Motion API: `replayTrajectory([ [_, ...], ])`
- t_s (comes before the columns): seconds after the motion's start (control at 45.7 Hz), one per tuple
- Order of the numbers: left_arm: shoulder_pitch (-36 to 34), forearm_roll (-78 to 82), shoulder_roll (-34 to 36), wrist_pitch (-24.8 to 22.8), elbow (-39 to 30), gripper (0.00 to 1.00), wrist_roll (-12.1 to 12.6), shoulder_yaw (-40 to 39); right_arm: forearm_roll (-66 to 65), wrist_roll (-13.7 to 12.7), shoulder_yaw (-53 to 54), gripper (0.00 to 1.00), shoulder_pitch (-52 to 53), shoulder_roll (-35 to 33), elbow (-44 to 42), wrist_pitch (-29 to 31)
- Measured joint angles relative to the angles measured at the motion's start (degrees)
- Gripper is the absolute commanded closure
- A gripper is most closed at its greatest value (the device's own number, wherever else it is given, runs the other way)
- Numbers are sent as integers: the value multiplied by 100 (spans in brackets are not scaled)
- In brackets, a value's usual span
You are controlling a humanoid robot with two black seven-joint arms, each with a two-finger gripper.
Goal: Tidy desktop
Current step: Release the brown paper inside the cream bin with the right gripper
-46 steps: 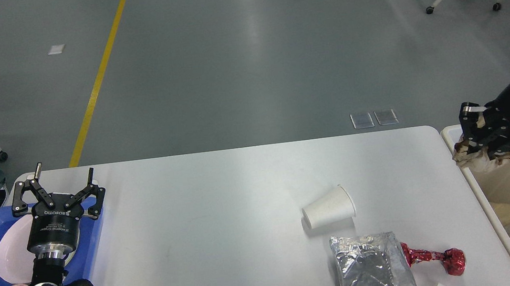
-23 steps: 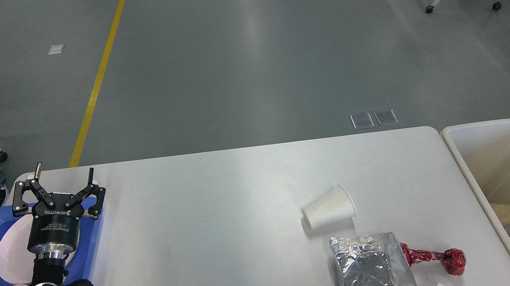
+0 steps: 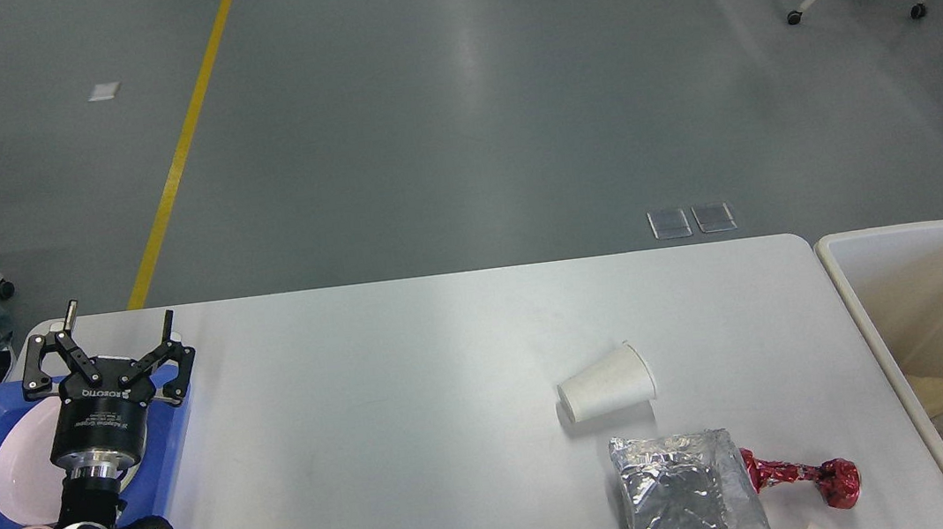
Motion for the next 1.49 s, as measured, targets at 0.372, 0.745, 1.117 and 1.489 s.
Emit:
replayTrajectory([
  [0.372, 0, 0, 0, 0, 0, 3, 0, 0, 8, 2, 5, 80, -441, 332, -261, -227],
  [0.745, 0, 0, 0, 0, 0, 3, -1, 0, 17, -4, 17, 0, -542, 396, -191, -885],
  [1.117, 0, 0, 0, 0, 0, 3, -4, 0, 16, -8, 16, 0, -621, 292, -193, -898],
  [1.489, -6, 0, 0, 0, 0, 3, -3, 0, -390, -2, -69, 0, 341, -288, 632, -675],
])
